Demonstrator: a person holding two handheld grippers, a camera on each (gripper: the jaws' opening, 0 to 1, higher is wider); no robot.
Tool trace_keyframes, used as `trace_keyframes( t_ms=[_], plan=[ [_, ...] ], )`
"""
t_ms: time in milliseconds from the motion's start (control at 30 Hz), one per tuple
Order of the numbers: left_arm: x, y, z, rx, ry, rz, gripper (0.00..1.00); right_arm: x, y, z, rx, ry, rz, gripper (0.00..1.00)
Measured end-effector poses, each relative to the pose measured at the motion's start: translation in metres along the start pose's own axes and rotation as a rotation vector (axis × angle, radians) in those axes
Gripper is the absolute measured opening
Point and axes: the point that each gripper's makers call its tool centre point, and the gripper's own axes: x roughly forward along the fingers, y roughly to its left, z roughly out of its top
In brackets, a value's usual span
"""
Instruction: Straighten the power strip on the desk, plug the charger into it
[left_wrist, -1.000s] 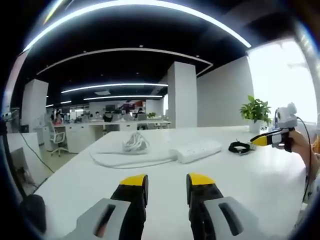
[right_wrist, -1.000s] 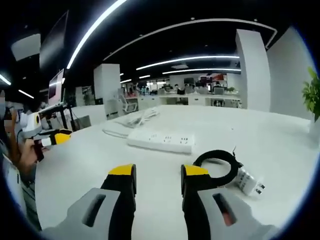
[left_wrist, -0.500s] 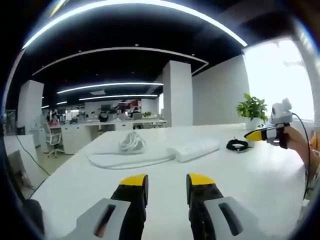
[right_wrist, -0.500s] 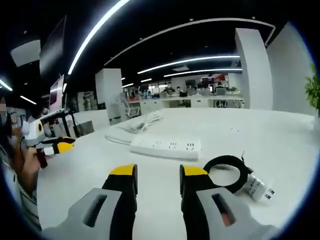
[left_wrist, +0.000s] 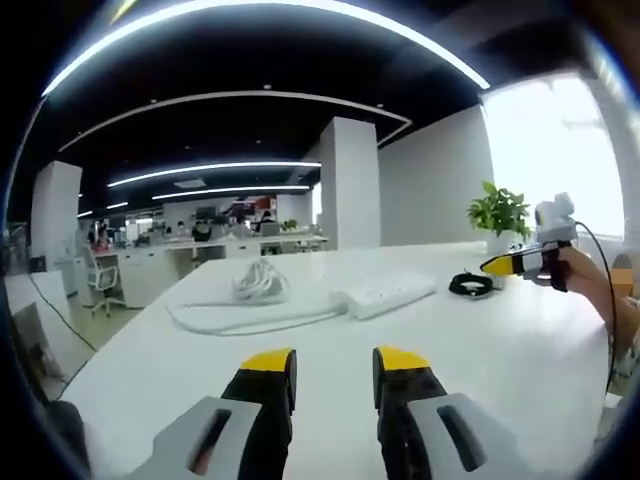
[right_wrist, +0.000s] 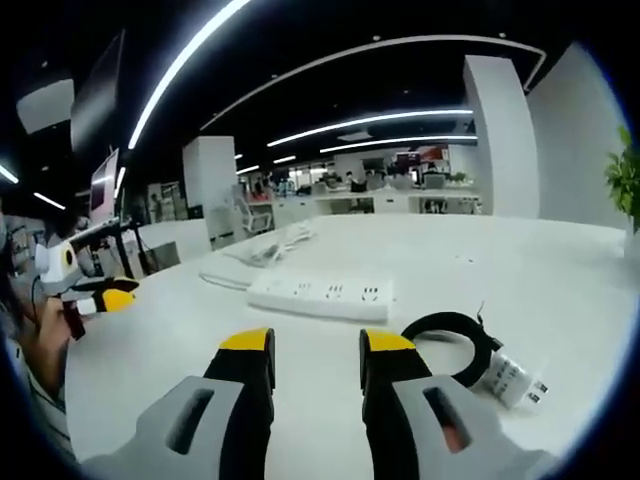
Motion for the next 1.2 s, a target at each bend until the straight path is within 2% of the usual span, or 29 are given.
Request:
trace_keyframes(
  t_ms=[333, 667, 833, 1000, 1200],
  plan=[
    [0.005, 0.0, 0.001, 0.005, 0.007, -0.017, 0.31, 0.007, -0.005, -0.002, -0.008, 0.011, -0.002, 0.34],
    [0.008, -0.004, 0.007, 0.002, -0.004, -0.033, 0.31, 0.012, -0.009, 0.014, -0.033, -0.05, -0.009, 0.34],
    [0.009, -0.005, 0.005, 0.003, 0.004, -0.04, 0.31, 0.016, -0.006, 0.011, -0.016, -0.04, 0.006, 0.36],
    [0.01, -0.011, 0.009, -0.064, -0.026, -0.086, 0.31, 0.016, -0.01, 0.009, -0.018, -0.033, -0.001, 0.37],
    [0.015, -0.004, 0.012, -0.023, -0.018, -0.052, 0.3, 0.015, -0.015, 0.012, -0.029, -0.04, -0.008, 0.37]
  ],
)
